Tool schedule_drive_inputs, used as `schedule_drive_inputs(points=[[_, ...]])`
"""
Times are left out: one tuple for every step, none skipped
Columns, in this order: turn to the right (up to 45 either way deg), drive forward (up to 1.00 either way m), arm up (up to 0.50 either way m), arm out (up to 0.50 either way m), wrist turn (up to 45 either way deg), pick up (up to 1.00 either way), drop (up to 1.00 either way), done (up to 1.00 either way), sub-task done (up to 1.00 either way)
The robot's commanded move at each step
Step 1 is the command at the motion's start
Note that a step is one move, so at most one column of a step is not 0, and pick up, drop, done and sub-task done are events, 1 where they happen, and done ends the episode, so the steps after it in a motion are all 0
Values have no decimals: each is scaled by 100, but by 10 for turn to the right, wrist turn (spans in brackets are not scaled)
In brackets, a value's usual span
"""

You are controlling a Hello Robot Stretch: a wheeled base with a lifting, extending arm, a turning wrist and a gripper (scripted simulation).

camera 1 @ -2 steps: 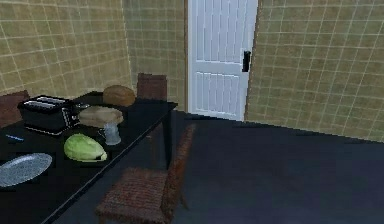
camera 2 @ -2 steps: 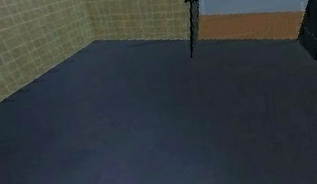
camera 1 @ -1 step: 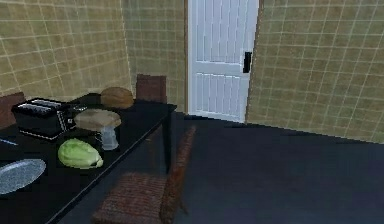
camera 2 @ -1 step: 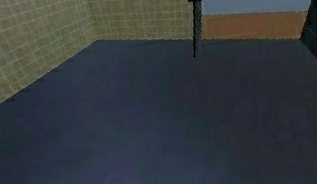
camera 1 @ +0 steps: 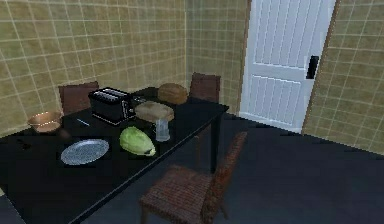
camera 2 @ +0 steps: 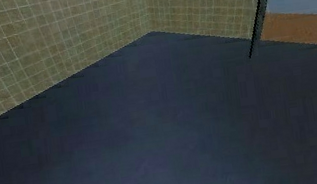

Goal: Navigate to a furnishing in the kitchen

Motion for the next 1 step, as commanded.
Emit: schedule_drive_inputs(points=[[0,0,0,0,0,0,0,100,0]])
